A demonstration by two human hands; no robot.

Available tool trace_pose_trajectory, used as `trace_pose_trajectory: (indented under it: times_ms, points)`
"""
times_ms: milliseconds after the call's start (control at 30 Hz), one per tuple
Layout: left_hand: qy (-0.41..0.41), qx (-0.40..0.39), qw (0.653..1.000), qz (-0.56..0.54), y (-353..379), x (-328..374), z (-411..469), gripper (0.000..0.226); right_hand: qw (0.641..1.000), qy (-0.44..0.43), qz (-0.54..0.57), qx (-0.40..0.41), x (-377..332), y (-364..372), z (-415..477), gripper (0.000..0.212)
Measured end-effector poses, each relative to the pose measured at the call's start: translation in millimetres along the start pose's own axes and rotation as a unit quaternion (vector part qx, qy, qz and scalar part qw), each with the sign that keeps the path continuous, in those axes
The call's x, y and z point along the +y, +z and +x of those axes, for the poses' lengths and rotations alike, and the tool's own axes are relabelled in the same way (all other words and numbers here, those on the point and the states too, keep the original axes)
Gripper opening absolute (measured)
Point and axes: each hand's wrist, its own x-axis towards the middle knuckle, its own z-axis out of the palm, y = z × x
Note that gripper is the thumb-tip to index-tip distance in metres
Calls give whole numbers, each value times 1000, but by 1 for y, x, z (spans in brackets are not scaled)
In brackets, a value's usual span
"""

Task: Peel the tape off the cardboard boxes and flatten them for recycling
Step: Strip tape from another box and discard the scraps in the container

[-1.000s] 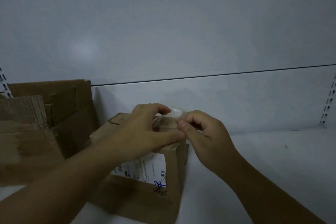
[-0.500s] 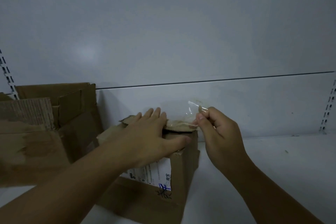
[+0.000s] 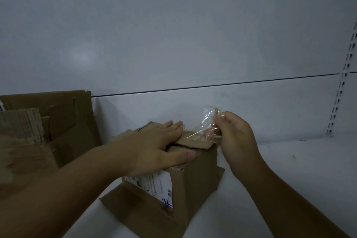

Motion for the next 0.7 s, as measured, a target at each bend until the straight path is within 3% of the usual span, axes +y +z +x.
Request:
trace_pose_trajectory:
  times_ms: [167,267,367,567,700]
  points:
    - [35,-3,999,-21,-2,4,-1,93,962,191,191,38,-5,-10,9,32]
    - [52,0,998,-44,-1,1,0,103,937,242,248,41,-5,-11,10,29]
    - [59,5,997,-53,1,-2,0,107,916,260,303,45,-5,-10,11,25]
    - [66,9,995,-81,3,-5,0,77,856,261,430,117,-7,-34,26,31]
    - [78,0,994,-80,1,-7,2,65,852,230,458,108,-5,-52,33,33]
